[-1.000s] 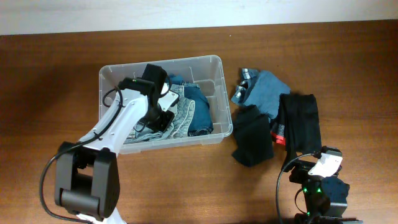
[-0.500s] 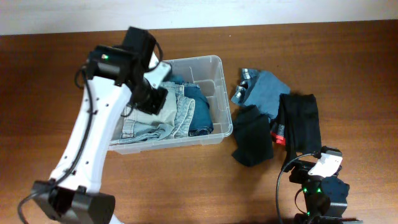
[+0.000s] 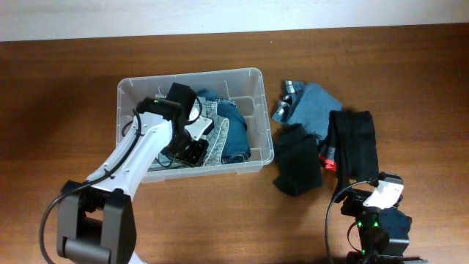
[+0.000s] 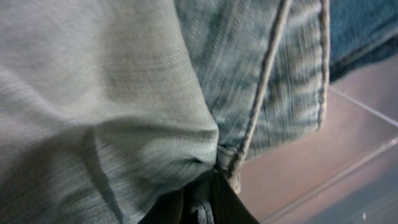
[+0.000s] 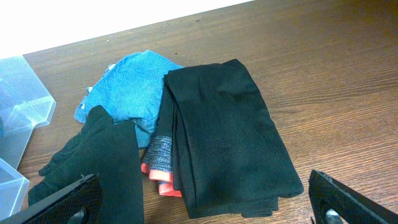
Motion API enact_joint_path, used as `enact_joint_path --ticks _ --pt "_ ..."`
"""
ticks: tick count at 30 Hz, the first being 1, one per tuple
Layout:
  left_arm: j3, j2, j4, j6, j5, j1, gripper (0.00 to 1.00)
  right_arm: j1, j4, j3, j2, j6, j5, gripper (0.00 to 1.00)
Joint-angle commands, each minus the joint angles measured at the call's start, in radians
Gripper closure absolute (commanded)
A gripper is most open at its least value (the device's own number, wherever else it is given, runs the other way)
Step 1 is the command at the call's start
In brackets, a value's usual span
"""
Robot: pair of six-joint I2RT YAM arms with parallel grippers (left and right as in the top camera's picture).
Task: Pack container
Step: 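Press and tuck the light-blue jeans flat with the left gripper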
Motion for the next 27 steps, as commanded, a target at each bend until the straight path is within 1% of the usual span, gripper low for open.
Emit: enact_joint_path --ticks 1,4,6,8,13,15,18,25,27 --pt "-0.036 0.015 0.090 -0.053 -0.182 0.023 0.84 -0.006 -0.002 -0.006 -0.007 0.008 -0.005 0.02" --pt "-0.032 0.015 0.104 -0.079 -0.221 0.024 0.84 -0.006 -0.002 -0.006 -0.007 0.008 -0.005 0.02" --pt "0.013 0.004 0.048 -0.122 -0.229 0.022 0.84 -0.006 -0.002 -0.006 -0.007 0.008 -0.005 0.01" --pt "0.068 -0.019 -0.005 -0.138 -0.229 0.018 0.84 -0.006 -0.002 -0.006 -0.007 0.008 -0.005 0.02" --pt "0.222 -0.145 -0.103 -0.199 -0.230 0.007 0.82 -0.006 -0.002 -0.006 -0.007 0.008 -0.005 0.02" --pt "0.234 -0.192 -0.093 -0.217 -0.245 0.000 0.82 -0.006 -0.002 -0.006 -0.007 0.008 -0.005 0.02" --pt "0.234 -0.238 -0.067 -0.243 -0.316 -0.001 0.81 -0.006 -0.002 -0.006 -0.007 0.008 -0.005 0.02" --pt "0.206 -0.227 0.056 -0.244 -0.355 -0.002 0.81 -0.006 -0.002 -0.006 -0.007 0.008 -0.005 0.02" --pt "0.200 -0.204 0.091 -0.254 -0.426 -0.006 0.81 -0.006 -0.002 -0.006 -0.007 0.008 -0.005 0.02"
